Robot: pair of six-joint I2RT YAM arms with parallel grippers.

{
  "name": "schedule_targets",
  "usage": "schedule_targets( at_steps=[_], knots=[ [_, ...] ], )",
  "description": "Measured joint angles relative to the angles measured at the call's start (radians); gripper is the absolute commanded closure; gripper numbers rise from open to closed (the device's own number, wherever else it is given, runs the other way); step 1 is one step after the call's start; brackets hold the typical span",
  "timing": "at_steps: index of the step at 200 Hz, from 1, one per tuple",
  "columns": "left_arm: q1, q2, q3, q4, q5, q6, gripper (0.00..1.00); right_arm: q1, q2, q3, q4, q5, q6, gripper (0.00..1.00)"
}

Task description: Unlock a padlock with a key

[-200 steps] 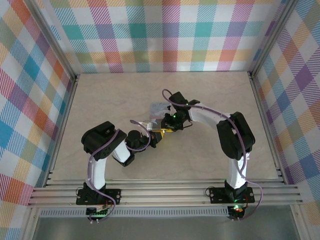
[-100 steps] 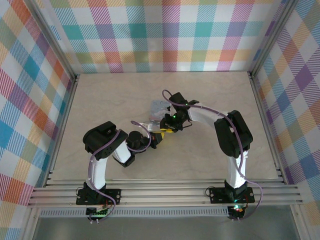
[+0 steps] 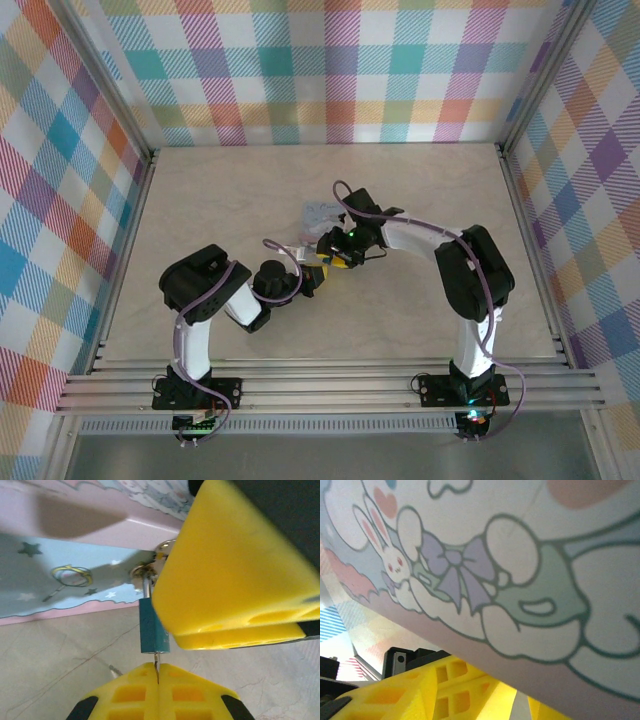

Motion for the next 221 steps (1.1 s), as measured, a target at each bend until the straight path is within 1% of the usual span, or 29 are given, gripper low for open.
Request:
schedule_targets(
  at_steps=[59, 129, 173, 196, 221],
  knots=[
    [0.002, -0.071, 0.019, -0.184, 0.013, 0.007, 1.00, 0.001, -0.048, -0.072, 0.067, 0.020, 0.084, 0.46],
    [0.042, -0.212, 0.039, -0.451, 0.094, 0.049, 1.00, 0.011, -0.192, -0.246, 0.135, 0.151, 0.172, 0.45],
    [0.083, -0.298, 0.073, -0.627, 0.163, 0.078, 1.00, 0.065, -0.215, -0.341, 0.282, 0.206, 0.215, 0.44],
    [0.089, -0.319, 0.092, -0.701, 0.190, 0.085, 1.00, 0.104, -0.215, -0.376, 0.351, 0.230, 0.246, 0.44],
    [0.094, -0.328, 0.101, -0.756, 0.207, 0.090, 1.00, 0.120, -0.215, -0.402, 0.427, 0.249, 0.291, 0.43]
  ],
)
